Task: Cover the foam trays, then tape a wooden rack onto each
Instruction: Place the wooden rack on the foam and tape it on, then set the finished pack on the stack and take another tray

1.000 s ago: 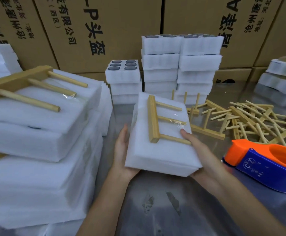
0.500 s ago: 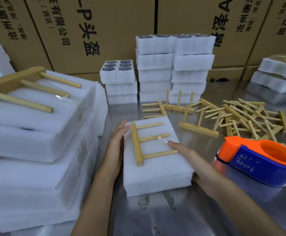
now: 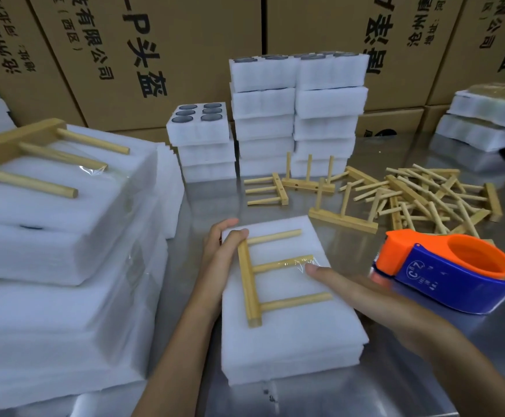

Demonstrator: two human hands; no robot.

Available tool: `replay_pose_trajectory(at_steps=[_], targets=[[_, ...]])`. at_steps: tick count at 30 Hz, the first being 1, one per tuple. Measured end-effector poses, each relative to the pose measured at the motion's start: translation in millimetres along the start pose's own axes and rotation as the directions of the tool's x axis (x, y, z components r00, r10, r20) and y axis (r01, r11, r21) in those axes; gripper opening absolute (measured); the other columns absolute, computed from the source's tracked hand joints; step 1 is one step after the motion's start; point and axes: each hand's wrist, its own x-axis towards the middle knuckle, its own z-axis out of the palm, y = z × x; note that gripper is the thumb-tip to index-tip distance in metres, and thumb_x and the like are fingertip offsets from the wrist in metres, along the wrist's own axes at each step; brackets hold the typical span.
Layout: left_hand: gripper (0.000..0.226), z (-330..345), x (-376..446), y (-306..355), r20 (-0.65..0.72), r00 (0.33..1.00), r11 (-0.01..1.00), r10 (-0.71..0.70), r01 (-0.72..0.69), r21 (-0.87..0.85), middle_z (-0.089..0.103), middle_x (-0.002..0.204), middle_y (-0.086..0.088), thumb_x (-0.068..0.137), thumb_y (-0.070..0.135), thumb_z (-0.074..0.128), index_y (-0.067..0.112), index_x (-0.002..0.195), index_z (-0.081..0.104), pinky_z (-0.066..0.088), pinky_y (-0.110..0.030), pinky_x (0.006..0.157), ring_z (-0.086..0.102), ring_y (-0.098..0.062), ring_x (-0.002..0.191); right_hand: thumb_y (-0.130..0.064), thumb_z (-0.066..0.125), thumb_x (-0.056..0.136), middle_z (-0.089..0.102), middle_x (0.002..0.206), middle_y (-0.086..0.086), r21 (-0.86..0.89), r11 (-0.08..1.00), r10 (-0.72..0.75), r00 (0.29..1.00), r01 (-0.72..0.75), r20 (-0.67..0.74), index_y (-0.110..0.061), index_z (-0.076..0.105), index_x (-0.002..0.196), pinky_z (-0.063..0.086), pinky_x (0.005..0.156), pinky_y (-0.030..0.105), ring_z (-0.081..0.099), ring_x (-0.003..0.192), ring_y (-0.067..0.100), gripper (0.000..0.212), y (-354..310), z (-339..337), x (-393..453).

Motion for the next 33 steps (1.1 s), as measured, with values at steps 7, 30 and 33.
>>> replay_pose_trajectory(at_steps=[7,30,33], targets=[[0.017,35.2,13.4,20.1,-0.056,0.998,0.919,-0.023,-0.001,-0.395,0.070,0.094,-0.002,0.093,0.034,0.059,0.022,0.093,0.069,0.054,-0.028,0.080,0.068,-0.017,0.094,-0.042,0.079,0.066,0.077,0.099,0.007,0.375,0.922,-0.024,0.981,0.095,-0.191,-0.015,0.074,0.109,0.051,0.094,0.040,0.073,0.094,0.025,0.051,-13.4,-15.6,-12.9],[0.027,118.9,162.9,-42.0,0.026,0.935,0.322,0.353,-0.148,0.935,0.053,0.123,-0.012,0.097,0.026,0.053,0.014,0.120,0.061,0.035,-0.044,0.099,0.048,-0.033,0.119,-0.034,0.062,0.093,0.068,0.096,0.004,0.330,0.916,0.052,0.745,0.230,-0.665,-0.013,0.057,0.121,0.051,0.065,0.032,0.064,0.075,0.023,0.035,-108.1,-318.3,147.2],[0.027,125.3,169.7,-43.7,0.013,0.926,0.259,0.376,-0.118,0.959,0.053,0.119,-0.010,0.097,0.028,0.050,0.015,0.118,0.060,0.035,-0.043,0.095,0.049,-0.031,0.114,-0.031,0.060,0.094,0.063,0.103,0.007,0.326,0.922,0.063,0.750,0.209,-0.658,-0.012,0.051,0.133,0.047,0.080,0.039,0.060,0.084,0.026,0.044,-114.2,-337.0,187.7]])
